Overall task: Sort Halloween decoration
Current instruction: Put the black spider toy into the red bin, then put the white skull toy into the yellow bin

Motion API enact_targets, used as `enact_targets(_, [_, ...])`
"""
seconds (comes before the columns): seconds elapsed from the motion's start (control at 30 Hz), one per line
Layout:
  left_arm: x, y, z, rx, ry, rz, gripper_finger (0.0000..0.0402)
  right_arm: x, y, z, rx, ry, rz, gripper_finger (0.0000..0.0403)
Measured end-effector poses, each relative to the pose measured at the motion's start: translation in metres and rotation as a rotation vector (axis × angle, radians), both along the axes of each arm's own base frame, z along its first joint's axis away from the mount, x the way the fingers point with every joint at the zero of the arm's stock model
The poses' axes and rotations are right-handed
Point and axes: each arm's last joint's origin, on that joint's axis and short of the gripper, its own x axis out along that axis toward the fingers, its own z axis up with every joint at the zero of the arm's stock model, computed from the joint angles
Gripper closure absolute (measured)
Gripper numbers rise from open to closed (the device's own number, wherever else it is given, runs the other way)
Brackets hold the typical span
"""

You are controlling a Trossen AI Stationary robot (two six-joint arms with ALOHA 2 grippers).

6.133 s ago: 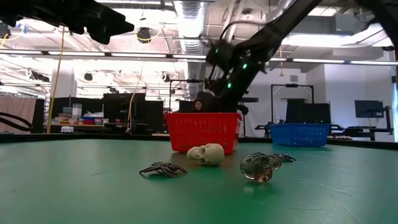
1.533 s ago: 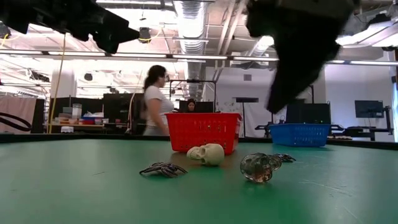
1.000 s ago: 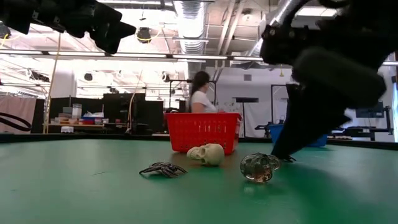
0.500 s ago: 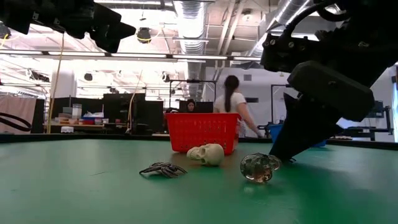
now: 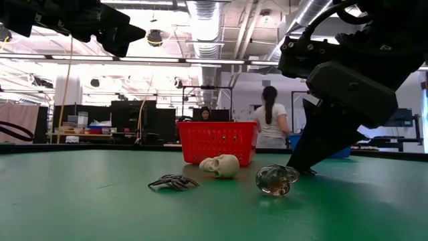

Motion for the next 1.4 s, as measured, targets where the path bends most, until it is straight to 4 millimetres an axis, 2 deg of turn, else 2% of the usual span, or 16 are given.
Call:
enact_targets(0.2, [0.0, 0.0, 0.0, 0.001, 0.004, 0.001, 0.0223, -0.003, -0.002, 0.015, 0.026, -0.01, 0.027, 0.0275])
enact_targets(0.4, [0.0, 0.0, 0.0, 0.001, 0.005, 0.001, 0.0223, -0.004, -0.005, 0.052, 0.045, -0.128, 0.082, 0.0276])
enact_targets(0.53, [0.0, 0.0, 0.0, 0.008, 0.004, 0.0, 0.0223, 0.004, -0.018, 0.075, -0.001, -0.233, 0.105, 0.0276])
enact_targets(0.63, [0.0, 0.0, 0.0, 0.006, -0.003, 0.0, 0.0223, 0.016, -0.036, 0.087, -0.069, -0.302, 0.104, 0.0276])
enact_targets(0.83, [0.0, -0.001, 0.001, -0.009, -0.007, -0.029, 0.0223, 0.035, -0.079, 0.088, -0.067, -0.296, 0.09, 0.0274])
enact_targets(1.0, [0.0, -0.002, 0.001, -0.019, -0.009, -0.063, 0.0223, 0.041, -0.097, 0.084, -0.079, -0.27, 0.1, 0.0248])
enact_targets(1.23, [0.002, -0.005, 0.003, -0.035, -0.041, -0.155, 0.0223, 0.041, -0.102, 0.088, -0.018, -0.278, 0.107, 0.0199])
enact_targets(1.4, [0.025, -0.022, -0.012, -0.049, -0.051, -0.219, 0.0223, 0.03, -0.09, 0.104, 0.015, -0.311, 0.129, 0.0192])
